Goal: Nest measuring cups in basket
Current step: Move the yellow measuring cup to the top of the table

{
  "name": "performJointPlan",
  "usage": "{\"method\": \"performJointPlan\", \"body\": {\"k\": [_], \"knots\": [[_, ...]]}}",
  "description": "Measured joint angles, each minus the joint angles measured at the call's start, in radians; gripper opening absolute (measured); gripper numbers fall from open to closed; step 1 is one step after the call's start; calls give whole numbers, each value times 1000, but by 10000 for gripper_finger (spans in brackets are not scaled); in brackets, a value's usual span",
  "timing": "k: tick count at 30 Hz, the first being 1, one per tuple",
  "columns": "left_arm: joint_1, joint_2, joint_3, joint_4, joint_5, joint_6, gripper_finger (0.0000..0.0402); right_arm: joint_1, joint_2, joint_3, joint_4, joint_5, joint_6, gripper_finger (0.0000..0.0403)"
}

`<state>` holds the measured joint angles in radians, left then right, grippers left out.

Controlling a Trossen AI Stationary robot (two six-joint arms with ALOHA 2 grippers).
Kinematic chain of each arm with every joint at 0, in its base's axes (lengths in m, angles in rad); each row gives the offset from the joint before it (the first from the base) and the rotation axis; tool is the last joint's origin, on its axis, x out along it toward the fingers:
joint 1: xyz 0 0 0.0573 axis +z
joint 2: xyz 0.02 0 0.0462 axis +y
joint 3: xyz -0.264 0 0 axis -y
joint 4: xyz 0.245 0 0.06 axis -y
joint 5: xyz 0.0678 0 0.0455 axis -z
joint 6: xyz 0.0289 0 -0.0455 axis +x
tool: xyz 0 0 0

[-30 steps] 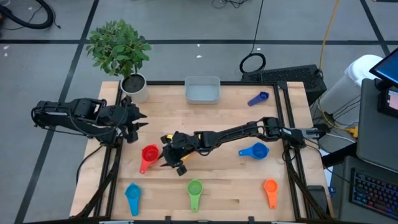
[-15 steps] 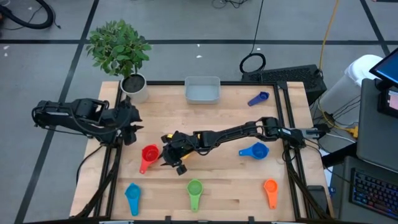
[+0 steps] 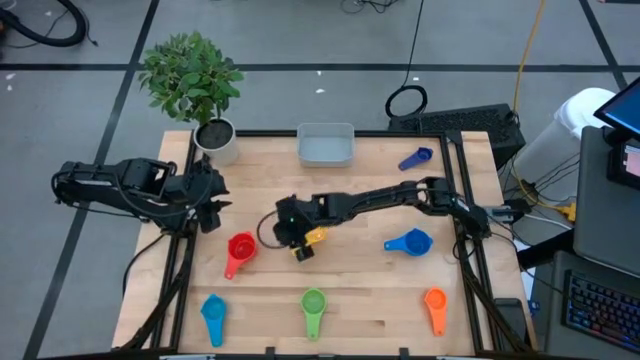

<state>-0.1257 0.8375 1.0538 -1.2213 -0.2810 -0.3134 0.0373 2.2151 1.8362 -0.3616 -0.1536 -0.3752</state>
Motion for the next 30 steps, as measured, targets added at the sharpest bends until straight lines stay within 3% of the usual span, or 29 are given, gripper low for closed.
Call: {"method": "performJointPlan", "body": {"k": [9,15,21,30], "knots": [[0,0,0,1,-9,0,145,32,-138,1,-230,54,-52,144],[0,0,0,1,-9,-1,145,30,-145,-61,-392,55,-10,144],[0,0,0,1,-9,-1,145,29,-145,-204,-378,87,22,144],[0,0,0,16,-14,17,145,29,-163,-284,-259,94,42,144]]}}
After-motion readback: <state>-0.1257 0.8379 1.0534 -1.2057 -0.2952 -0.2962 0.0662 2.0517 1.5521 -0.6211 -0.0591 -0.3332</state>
